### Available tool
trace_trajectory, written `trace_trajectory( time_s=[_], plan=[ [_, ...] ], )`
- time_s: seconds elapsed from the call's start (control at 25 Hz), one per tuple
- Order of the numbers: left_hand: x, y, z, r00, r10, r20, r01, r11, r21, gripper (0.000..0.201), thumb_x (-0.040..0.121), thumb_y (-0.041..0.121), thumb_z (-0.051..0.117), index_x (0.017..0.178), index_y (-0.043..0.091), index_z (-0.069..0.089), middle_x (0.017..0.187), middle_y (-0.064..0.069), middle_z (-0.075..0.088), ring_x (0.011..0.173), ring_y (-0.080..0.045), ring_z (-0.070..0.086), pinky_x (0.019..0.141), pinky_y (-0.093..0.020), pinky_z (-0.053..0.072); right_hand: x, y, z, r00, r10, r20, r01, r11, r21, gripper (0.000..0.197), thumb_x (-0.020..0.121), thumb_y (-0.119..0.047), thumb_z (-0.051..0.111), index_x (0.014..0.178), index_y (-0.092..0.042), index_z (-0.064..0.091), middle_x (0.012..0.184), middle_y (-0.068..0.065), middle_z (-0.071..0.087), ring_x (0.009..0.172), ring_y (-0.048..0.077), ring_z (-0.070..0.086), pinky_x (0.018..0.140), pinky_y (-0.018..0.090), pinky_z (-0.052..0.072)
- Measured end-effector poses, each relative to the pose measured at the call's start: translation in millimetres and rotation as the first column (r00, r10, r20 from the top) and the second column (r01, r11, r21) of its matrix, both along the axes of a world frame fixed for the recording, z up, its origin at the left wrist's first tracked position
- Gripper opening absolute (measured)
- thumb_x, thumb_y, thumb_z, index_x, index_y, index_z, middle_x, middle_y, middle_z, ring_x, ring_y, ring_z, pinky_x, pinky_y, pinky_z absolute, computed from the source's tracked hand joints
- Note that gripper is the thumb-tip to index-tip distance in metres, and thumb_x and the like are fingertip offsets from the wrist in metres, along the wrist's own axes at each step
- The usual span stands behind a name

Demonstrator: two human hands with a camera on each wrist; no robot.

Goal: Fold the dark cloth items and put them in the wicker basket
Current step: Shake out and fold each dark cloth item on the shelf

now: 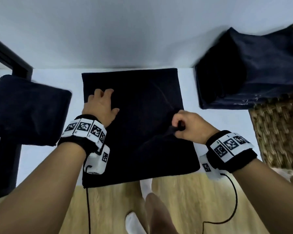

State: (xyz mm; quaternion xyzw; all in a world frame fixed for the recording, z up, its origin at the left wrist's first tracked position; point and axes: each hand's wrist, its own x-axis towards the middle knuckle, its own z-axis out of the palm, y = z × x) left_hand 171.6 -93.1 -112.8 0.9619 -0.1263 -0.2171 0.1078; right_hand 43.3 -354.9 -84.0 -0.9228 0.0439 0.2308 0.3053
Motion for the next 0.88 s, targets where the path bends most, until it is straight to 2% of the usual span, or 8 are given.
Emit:
trace_trajectory(
  time_s=[0.08, 0.2, 0.36, 0.44, 0.52, 0.64, 0.72, 0.88],
  plan=[
    [-18.8, 3.5, 1.5, 0.999, -0.035, -0.01, 0.035, 0.999, 0.007, 0.065, 0.088, 0.032, 0.062, 0.144, 0.019, 0.031, 0.14, -0.017, 0.035, 0.124, -0.04, 0.039, 0.102, -0.051, 0.038, -22.5, -9.4, 6.3, 0.993, -0.077, 0.087, 0.073, 0.996, 0.046, 0.03, 0.07, -0.004, 0.069, 0.083, -0.026, 0.053, 0.083, -0.007, 0.055, 0.083, 0.014, 0.052, 0.074, 0.023, 0.042],
    [-41.0, 11.9, -1.3, 0.997, -0.059, -0.05, 0.06, 0.998, 0.006, 0.067, 0.087, 0.027, 0.064, 0.145, 0.019, 0.031, 0.149, -0.013, 0.026, 0.13, -0.037, 0.035, 0.105, -0.052, 0.036, -66.2, -26.2, 9.1, 0.993, 0.012, 0.116, -0.014, 1.0, 0.012, 0.037, 0.071, -0.002, 0.068, 0.087, -0.034, 0.059, 0.082, -0.013, 0.058, 0.086, 0.01, 0.049, 0.077, 0.026, 0.043],
    [-44.5, 9.5, -1.6, 0.995, -0.068, -0.075, 0.071, 0.997, 0.039, 0.067, 0.088, 0.024, 0.063, 0.146, 0.02, 0.029, 0.155, -0.012, 0.018, 0.135, -0.036, 0.032, 0.107, -0.051, 0.035, -107.1, -41.6, 5.5, 0.957, 0.238, -0.169, -0.266, 0.948, -0.175, 0.033, 0.075, -0.001, 0.06, 0.085, -0.032, 0.066, 0.094, -0.016, 0.061, 0.09, 0.008, 0.048, 0.082, 0.028, 0.042],
    [-41.4, 5.5, 1.9, 0.993, -0.073, -0.095, 0.082, 0.993, 0.085, 0.066, 0.087, 0.023, 0.061, 0.145, 0.019, 0.03, 0.152, -0.012, 0.022, 0.132, -0.035, 0.035, 0.103, -0.05, 0.039, -105.3, -37.7, 11.2, 0.972, 0.157, -0.175, -0.173, 0.982, -0.08, 0.029, 0.078, -0.004, 0.059, 0.083, -0.031, 0.067, 0.089, -0.016, 0.063, 0.082, 0.005, 0.054, 0.076, 0.021, 0.042],
    [-32.7, -0.4, 9.3, 0.994, -0.059, -0.096, 0.07, 0.99, 0.123, 0.057, 0.087, 0.023, 0.057, 0.141, 0.019, 0.037, 0.145, -0.012, 0.031, 0.127, -0.034, 0.039, 0.099, -0.049, 0.042, -76.9, -27.0, 19.8, 0.998, -0.056, 0.002, 0.056, 0.997, 0.053, 0.025, 0.081, -0.007, 0.062, 0.081, -0.031, 0.068, 0.081, -0.013, 0.065, 0.071, 0.006, 0.058, 0.068, 0.014, 0.041],
    [-9.2, -12.1, 19.9, 0.999, -0.003, 0.042, 0.0, 0.998, 0.069, 0.041, 0.09, 0.024, 0.051, 0.131, 0.016, 0.048, 0.134, -0.012, 0.042, 0.12, -0.033, 0.042, 0.092, -0.046, 0.042, 3.9, -9.4, 23.3, 0.927, -0.343, 0.152, 0.298, 0.919, 0.257, 0.015, 0.087, -0.008, 0.06, 0.09, -0.019, 0.07, 0.078, -0.006, 0.067, 0.064, 0.002, 0.061, 0.064, 0.009, 0.045],
    [13.1, -16.9, 16.9, 0.989, 0.012, 0.147, -0.008, 1.0, -0.027, 0.038, 0.092, 0.024, 0.05, 0.128, 0.014, 0.05, 0.13, -0.014, 0.044, 0.118, -0.034, 0.042, 0.089, -0.046, 0.042, 63.1, 2.6, 17.4, 0.9, -0.421, 0.111, 0.356, 0.858, 0.369, 0.015, 0.09, -0.008, 0.056, 0.094, -0.017, 0.066, 0.081, 0.0, 0.067, 0.066, 0.005, 0.063, 0.06, 0.014, 0.049],
    [47.7, -12.3, -8.5, 0.993, 0.053, 0.108, -0.038, 0.99, -0.133, 0.041, 0.092, 0.029, 0.056, 0.129, 0.011, 0.049, 0.128, -0.018, 0.043, 0.115, -0.038, 0.043, 0.093, -0.047, 0.043, 133.7, 11.6, -18.1, 0.877, -0.454, -0.16, 0.474, 0.756, 0.451, 0.012, 0.093, -0.006, 0.051, 0.098, -0.013, 0.06, 0.084, 0.005, 0.062, 0.068, 0.014, 0.06, 0.059, 0.022, 0.052]
  ],
)
